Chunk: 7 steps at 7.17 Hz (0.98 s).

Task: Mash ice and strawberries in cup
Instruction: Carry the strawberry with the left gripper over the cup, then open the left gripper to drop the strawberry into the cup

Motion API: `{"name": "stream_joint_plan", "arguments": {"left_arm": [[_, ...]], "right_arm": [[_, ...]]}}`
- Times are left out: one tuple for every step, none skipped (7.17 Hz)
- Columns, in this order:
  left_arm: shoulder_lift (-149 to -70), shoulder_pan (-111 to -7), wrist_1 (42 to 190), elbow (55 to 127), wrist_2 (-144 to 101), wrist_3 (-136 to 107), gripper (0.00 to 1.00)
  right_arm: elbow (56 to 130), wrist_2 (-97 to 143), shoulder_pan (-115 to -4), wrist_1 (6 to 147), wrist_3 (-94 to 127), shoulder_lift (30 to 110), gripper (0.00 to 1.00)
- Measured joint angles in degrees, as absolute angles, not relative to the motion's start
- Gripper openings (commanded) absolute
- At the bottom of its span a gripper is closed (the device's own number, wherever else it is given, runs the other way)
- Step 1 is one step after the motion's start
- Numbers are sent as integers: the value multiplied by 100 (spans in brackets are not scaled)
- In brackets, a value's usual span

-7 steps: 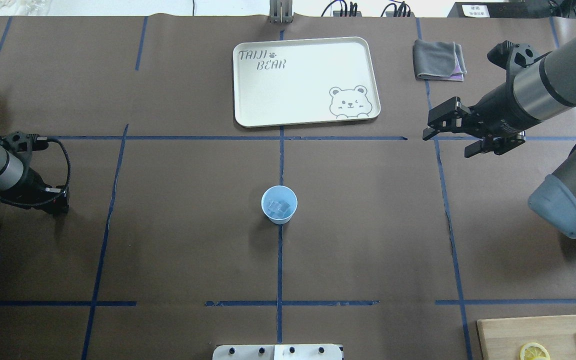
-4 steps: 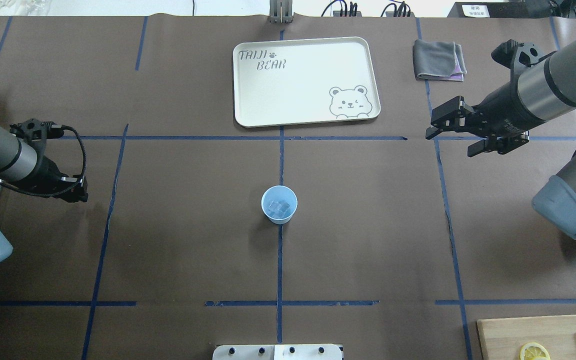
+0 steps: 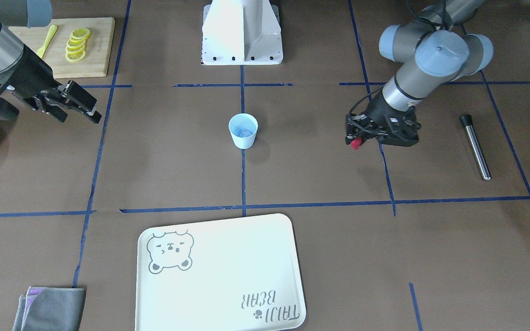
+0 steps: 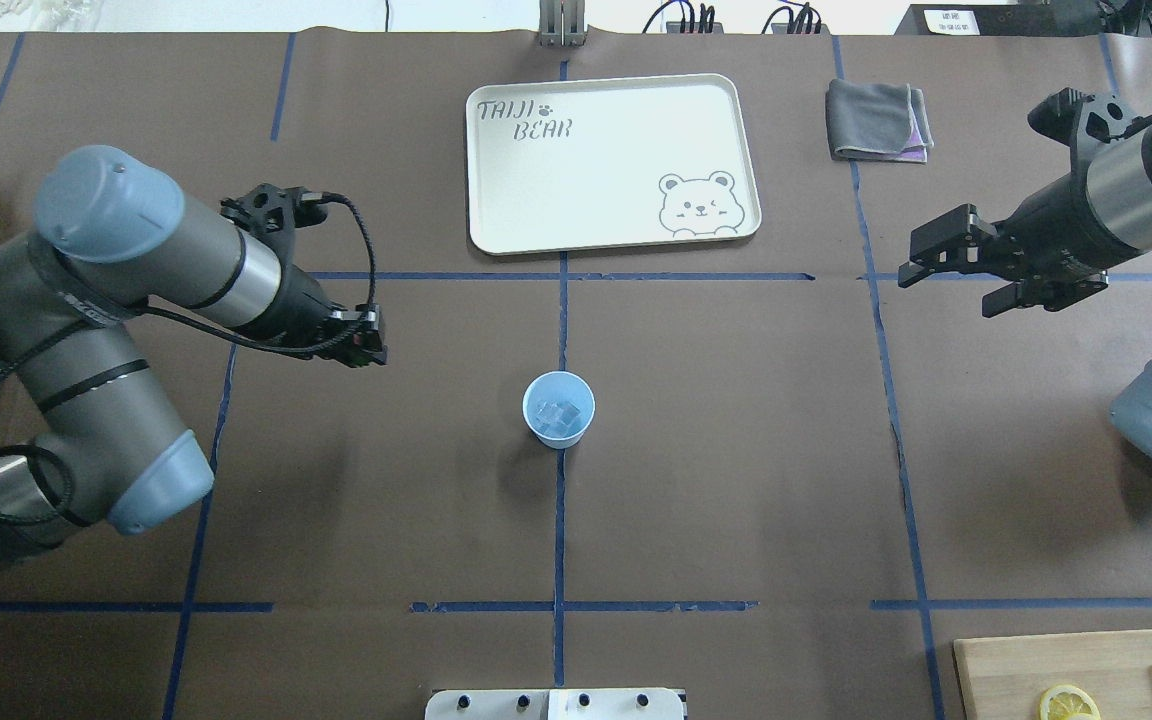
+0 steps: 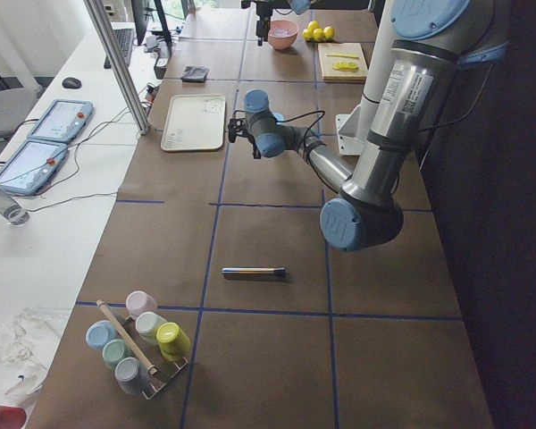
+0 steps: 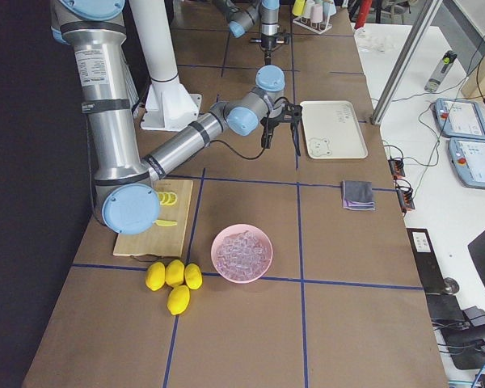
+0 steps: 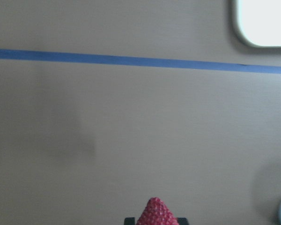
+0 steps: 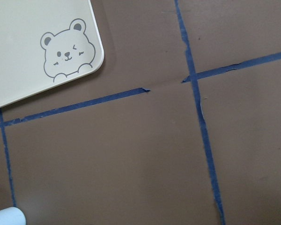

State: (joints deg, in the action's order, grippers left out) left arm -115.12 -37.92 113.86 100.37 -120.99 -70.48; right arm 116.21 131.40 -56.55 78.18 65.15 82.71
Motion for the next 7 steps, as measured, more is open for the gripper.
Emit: {"name": "stream_joint_plan", "arguments": {"left_arm": [[-11922,-3410,11377,9946,-11717,-7241,0],[-12319,-3150,11372,9770,-11398,-7360,0],[-12576,-3038,11377,9637,-11269,-7460,5],[-12727,-2987,11380,9581,-11220,-7531,22],[-12779,-2952,11383,9560,-11207,-7551,59],[-12792,-2928,11388,9550,-11203,-7554,77],[-12800,-2909,11392,9542,-11200,-7555,84]], "right_arm": [[11616,13139,-5738,7813,6211,8411,99],[11617,13140,-5790,7808,6038,8494,99],[11623,13142,-5821,7806,5974,8529,99],[11625,13146,-5842,7803,5951,8544,99],[11630,13146,-5849,7801,5945,8548,99],[11640,13142,-5849,7803,5944,8551,99],[11643,13141,-5848,7804,5946,8551,99]]}}
